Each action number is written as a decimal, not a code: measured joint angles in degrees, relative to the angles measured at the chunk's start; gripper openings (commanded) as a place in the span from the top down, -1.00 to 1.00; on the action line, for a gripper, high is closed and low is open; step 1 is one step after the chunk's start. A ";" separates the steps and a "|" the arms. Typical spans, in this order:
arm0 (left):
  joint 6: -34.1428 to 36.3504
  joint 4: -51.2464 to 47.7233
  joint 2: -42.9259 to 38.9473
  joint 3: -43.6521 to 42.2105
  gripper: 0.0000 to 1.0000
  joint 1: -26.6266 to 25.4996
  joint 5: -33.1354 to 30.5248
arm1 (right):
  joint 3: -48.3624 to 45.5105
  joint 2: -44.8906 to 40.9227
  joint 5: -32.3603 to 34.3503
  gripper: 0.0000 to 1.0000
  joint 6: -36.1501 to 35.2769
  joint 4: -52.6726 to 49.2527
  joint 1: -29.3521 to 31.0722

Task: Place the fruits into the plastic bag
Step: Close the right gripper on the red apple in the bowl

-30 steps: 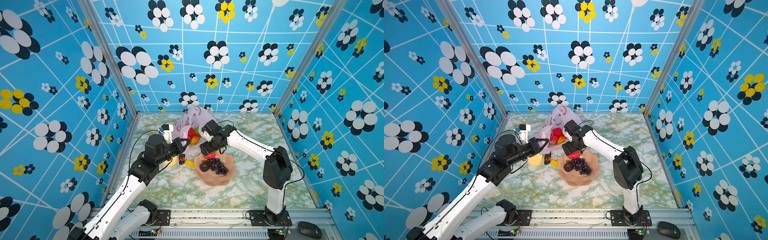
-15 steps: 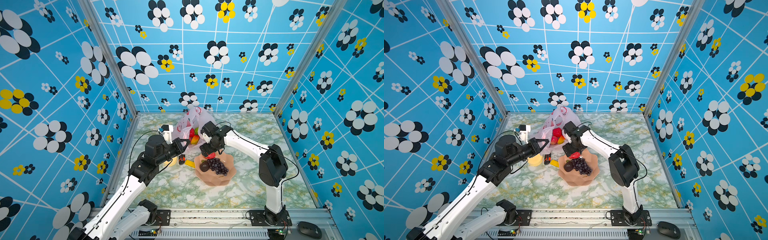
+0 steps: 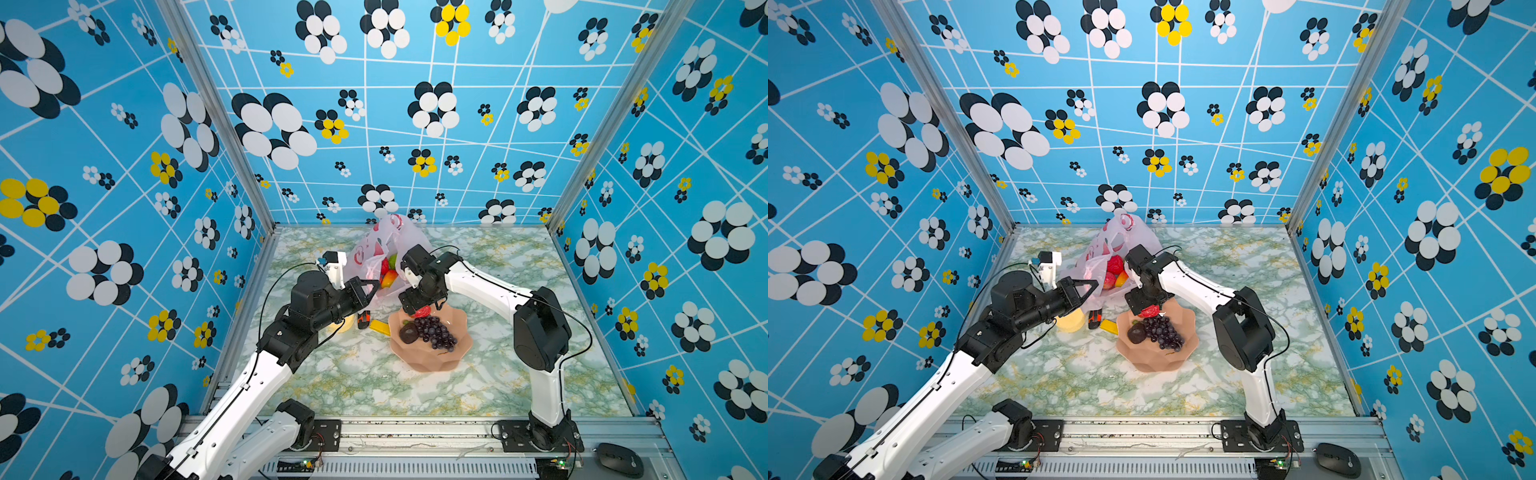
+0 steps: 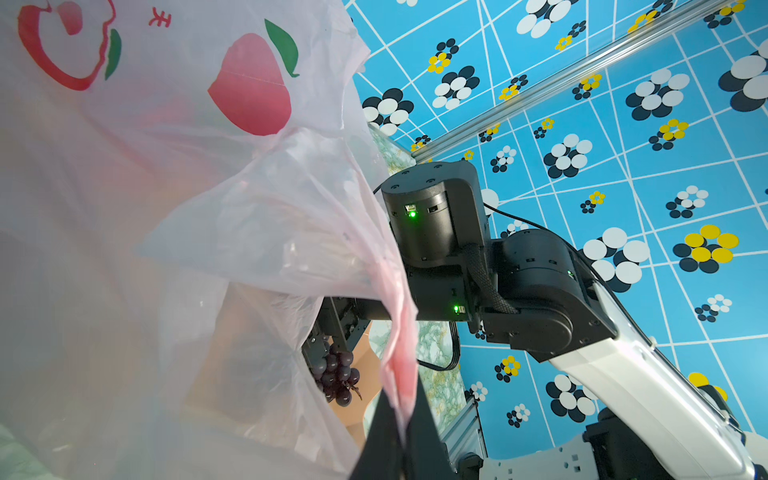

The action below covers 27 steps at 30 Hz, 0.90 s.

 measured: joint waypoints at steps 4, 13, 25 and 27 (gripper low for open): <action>-0.02 -0.02 -0.50 -0.22 1.00 0.00 0.00 | -0.02 0.66 0.07 -0.79 0.24 0.02 0.17; -0.02 -0.04 -1.57 -0.35 1.00 0.00 -0.26 | -0.24 0.61 1.64 -0.50 1.11 0.24 0.24; -0.48 -0.26 -2.23 -0.87 1.00 0.00 -0.68 | -6.93 -7.10 2.82 -0.37 2.47 3.45 0.09; -0.48 -0.26 -2.23 -0.87 1.00 0.00 -0.68 | -9.70 -10.54 2.34 -0.36 3.32 4.20 -0.26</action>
